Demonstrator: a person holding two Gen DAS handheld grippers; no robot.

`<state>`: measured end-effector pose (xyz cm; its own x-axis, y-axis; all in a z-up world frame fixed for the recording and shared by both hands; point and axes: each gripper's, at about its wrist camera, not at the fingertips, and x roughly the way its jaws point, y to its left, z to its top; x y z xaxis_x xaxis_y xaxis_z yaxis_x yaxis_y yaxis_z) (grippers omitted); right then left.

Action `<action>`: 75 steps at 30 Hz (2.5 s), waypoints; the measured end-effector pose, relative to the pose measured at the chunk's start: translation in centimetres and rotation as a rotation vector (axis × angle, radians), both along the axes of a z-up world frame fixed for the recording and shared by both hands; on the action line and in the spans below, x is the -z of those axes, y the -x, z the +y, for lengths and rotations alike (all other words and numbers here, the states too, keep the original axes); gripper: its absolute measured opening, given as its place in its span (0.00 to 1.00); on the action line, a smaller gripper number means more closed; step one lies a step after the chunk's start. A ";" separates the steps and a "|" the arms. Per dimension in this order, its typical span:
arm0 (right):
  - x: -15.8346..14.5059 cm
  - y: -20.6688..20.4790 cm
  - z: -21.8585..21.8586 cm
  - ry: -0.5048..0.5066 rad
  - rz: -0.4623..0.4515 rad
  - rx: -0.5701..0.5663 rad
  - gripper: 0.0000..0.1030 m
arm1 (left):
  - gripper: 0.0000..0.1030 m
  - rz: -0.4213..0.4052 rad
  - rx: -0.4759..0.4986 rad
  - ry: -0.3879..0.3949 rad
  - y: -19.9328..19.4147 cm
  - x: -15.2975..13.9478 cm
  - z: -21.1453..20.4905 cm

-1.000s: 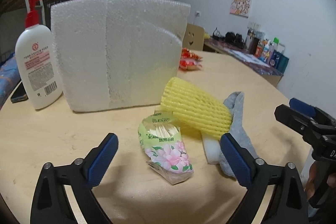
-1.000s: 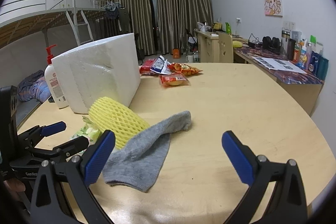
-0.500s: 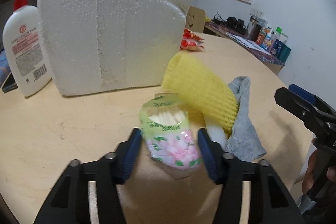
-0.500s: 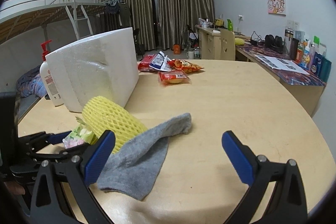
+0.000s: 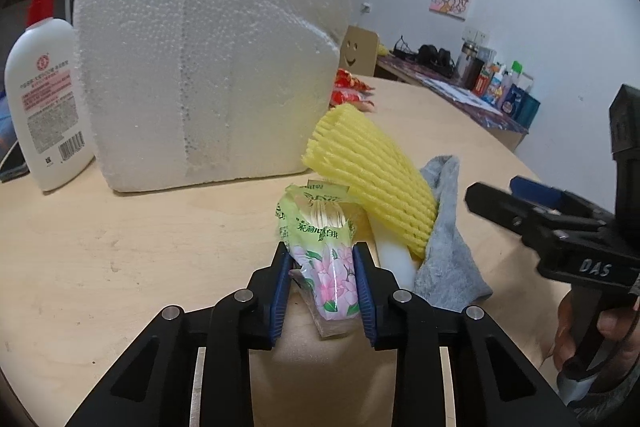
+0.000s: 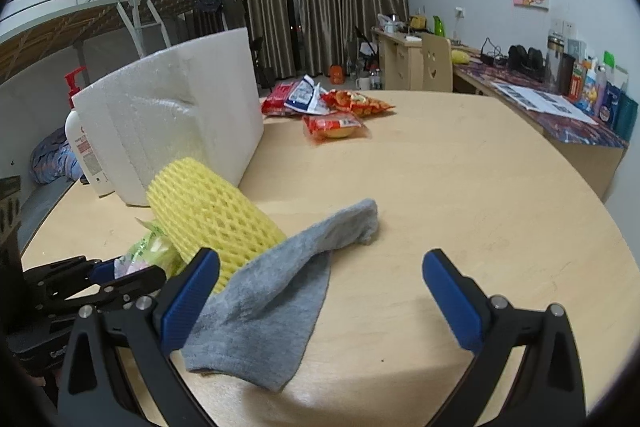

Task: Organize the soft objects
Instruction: 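Grasp the grey sock with the right tool while the left tool holds the wipe pack, then lift the wipe pack and grey sock and carry both toward the foam box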

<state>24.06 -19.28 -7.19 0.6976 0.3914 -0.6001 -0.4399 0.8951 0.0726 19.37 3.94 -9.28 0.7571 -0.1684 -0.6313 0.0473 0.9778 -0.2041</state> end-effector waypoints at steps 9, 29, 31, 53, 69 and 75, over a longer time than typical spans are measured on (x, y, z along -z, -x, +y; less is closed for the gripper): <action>0.6 0.0 0.9 0.008 0.048 -0.012 0.88 | 0.31 -0.040 0.000 0.009 1.4 -0.1 0.6; 2.3 0.2 2.3 0.016 0.163 -0.020 0.29 | 0.31 -0.070 0.018 0.026 3.1 -0.5 1.7; 2.6 0.2 2.1 0.009 0.179 -0.021 0.18 | 0.31 -0.070 0.018 0.027 3.1 -0.5 1.7; 2.5 0.3 -3.6 0.094 0.111 0.142 0.21 | 0.31 -0.087 -0.009 0.011 3.5 -1.0 1.1; 3.0 0.3 -3.2 0.152 0.074 0.128 0.53 | 0.31 -0.094 -0.016 0.008 3.5 -1.0 0.6; 3.0 0.7 -3.8 0.140 0.068 0.130 0.25 | 0.31 -0.102 -0.025 0.013 3.8 -1.1 0.8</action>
<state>23.33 -23.05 -10.15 0.6929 0.2107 -0.6895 -0.3186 0.9474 -0.0307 15.57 4.74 -8.13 0.8214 -0.1565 -0.5485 0.0445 0.9763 -0.2119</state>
